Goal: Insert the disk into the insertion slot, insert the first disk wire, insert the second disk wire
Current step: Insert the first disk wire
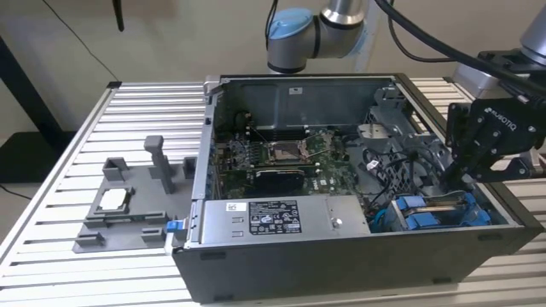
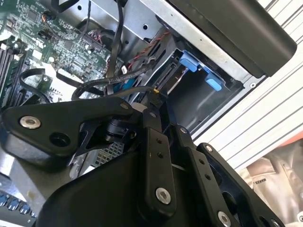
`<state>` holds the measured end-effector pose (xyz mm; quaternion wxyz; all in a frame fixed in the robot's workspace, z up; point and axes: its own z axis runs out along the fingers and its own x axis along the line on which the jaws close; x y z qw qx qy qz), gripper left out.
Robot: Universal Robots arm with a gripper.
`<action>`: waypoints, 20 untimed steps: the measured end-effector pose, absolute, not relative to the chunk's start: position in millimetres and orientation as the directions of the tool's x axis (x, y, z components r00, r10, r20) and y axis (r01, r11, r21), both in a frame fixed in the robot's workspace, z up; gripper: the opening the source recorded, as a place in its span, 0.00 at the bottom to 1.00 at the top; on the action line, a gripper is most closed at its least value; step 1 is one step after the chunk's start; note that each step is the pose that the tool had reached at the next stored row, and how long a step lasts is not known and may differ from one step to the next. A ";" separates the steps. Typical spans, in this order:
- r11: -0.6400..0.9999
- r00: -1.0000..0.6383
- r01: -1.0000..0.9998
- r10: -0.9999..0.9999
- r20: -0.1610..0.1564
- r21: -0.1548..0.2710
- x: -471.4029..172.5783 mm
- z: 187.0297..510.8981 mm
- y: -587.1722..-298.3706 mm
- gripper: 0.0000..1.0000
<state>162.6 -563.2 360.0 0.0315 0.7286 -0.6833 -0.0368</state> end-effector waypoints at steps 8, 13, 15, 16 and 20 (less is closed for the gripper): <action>-0.063 0.062 -0.990 -0.998 -0.012 0.125 171.1 352.1 -563.6 0.19; -0.062 0.061 -0.989 -0.998 -0.013 0.134 181.2 348.8 -563.6 0.19; -0.058 0.057 -0.989 -0.998 -0.013 0.139 182.0 347.4 -563.6 0.19; -0.054 0.053 -0.988 -0.999 -0.014 0.143 182.1 346.6 -563.6 0.19; -0.041 0.039 -0.987 -0.999 -0.014 0.155 182.8 344.2 -563.5 0.19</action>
